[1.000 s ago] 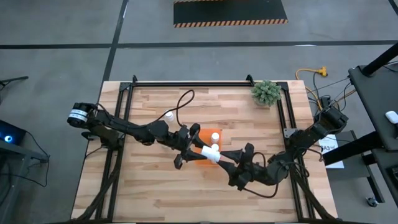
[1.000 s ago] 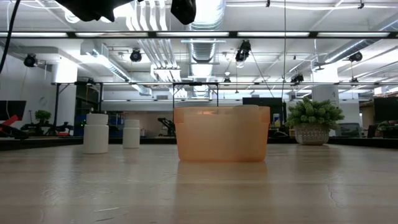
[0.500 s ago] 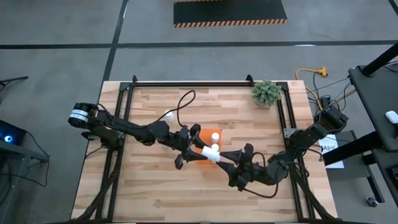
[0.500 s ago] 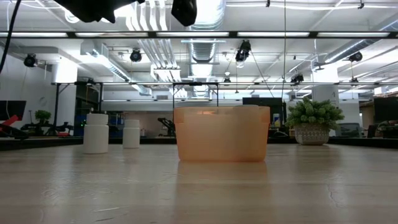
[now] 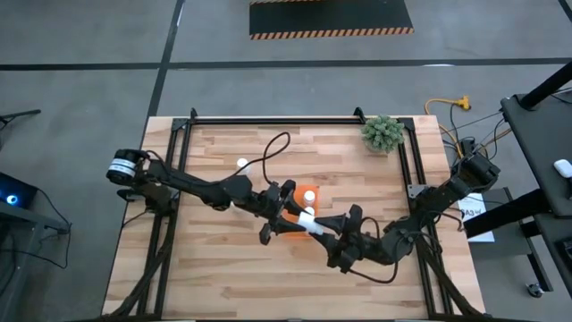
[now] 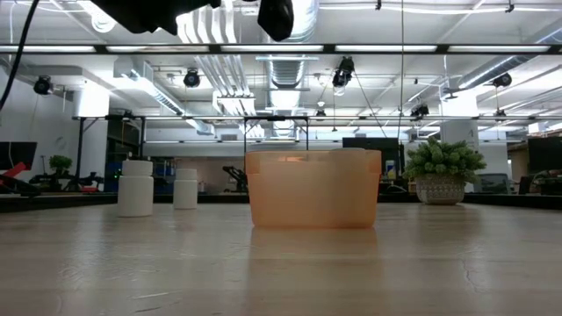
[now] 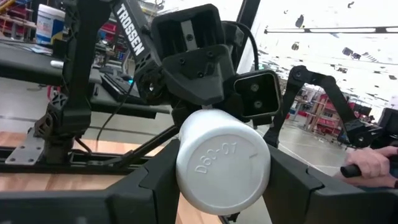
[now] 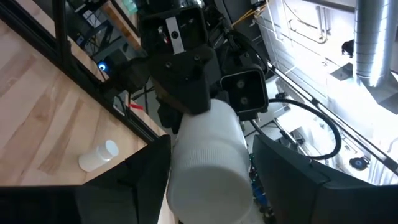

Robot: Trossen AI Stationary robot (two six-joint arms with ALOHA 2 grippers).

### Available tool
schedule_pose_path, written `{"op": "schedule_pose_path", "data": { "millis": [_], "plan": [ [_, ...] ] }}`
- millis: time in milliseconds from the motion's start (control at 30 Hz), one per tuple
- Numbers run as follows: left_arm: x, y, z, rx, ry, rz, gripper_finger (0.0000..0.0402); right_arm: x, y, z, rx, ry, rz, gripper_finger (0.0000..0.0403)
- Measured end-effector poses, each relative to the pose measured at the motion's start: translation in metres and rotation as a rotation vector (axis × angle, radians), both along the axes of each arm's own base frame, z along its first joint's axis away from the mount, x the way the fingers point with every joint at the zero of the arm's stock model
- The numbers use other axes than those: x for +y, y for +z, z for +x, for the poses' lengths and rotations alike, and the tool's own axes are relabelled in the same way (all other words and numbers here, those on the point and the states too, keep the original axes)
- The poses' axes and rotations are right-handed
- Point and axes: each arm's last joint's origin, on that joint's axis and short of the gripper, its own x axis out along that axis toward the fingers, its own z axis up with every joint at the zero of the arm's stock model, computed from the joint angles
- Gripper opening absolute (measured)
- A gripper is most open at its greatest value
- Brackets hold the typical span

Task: Pick and place pill bottles into a basket
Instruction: Put the white pill bottle into the orange bin

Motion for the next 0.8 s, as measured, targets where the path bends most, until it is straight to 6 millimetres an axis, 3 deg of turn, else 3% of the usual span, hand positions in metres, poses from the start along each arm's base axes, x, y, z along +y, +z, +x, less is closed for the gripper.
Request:
{"op": "schedule_pose_path", "data": {
  "millis": [800],
  "plan": [
    [-0.0009,0.0048,-0.0043,-0.016,-0.033,0.007,0.0165,-0.0005,-0.001,-0.0002,0.006,-0.018,0.001,0.0219]
  ]
}}
